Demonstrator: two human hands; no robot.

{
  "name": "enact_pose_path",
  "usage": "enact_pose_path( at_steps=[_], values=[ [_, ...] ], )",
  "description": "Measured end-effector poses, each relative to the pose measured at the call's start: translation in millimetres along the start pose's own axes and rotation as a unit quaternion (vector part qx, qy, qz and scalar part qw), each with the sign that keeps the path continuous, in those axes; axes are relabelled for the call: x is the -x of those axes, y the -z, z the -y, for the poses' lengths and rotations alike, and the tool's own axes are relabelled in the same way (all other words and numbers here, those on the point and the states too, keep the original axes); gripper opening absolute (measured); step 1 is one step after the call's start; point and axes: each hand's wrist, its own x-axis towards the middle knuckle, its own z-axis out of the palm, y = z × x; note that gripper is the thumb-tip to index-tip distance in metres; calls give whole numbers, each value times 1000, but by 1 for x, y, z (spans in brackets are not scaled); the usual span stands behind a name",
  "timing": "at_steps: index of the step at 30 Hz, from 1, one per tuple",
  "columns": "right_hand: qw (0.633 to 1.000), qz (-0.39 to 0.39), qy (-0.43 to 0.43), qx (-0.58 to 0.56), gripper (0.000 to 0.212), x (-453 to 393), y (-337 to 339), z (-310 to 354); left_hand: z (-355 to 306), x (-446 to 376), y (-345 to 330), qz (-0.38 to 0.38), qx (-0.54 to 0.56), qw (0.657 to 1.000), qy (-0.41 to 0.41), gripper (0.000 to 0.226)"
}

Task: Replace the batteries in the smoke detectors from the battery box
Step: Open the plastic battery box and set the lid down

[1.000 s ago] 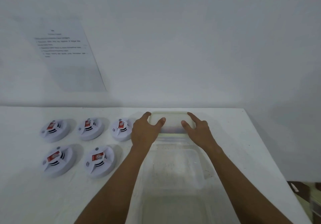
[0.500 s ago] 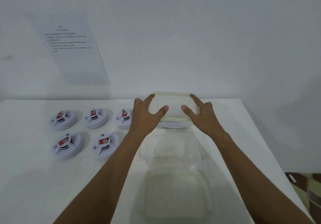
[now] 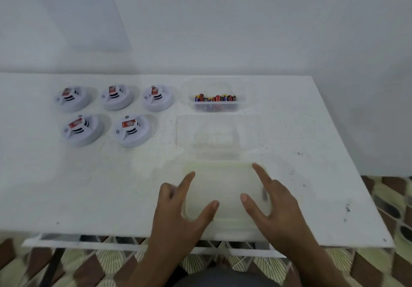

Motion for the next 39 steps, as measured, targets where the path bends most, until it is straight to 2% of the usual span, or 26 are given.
enact_pose_path(
  at_steps=[2, 7, 13, 17, 21, 27, 31, 36, 39],
  values=[
    [999, 13, -8, 39, 72, -2, -5, -2, 5, 1, -5, 8, -25, 999, 18, 81],
    [993, -10, -16, 120, 74, -19, -17, -6, 13, -11, -19, 2, -161, 987, 24, 80],
    [980, -53, -21, 190, 83, -23, -31, -8, 14, -14, -23, 35, -194, 979, 61, 81],
    [988, -55, -13, 141, 81, -27, -26, -6, 8, -28, -10, 36, -101, 992, 63, 75],
    [995, -74, 23, 60, 68, -40, -13, 3, 0, -57, 1, 10, -33, 999, 29, 67],
    [996, -41, 25, -71, 71, -70, -5, 16, -6, -94, -2, 34, 44, 998, 15, 81],
    [992, -40, 9, -123, 78, -86, -6, 13, -3, -107, -6, 55, 79, 994, 47, 98],
    [991, -60, -2, -122, 82, -102, -7, 13, -3, -119, -10, 46, 117, 988, 87, 109],
    [990, -71, -5, -123, 84, -110, -6, 14, -3, -129, -11, 48, 109, 987, 104, 107]
  ],
)
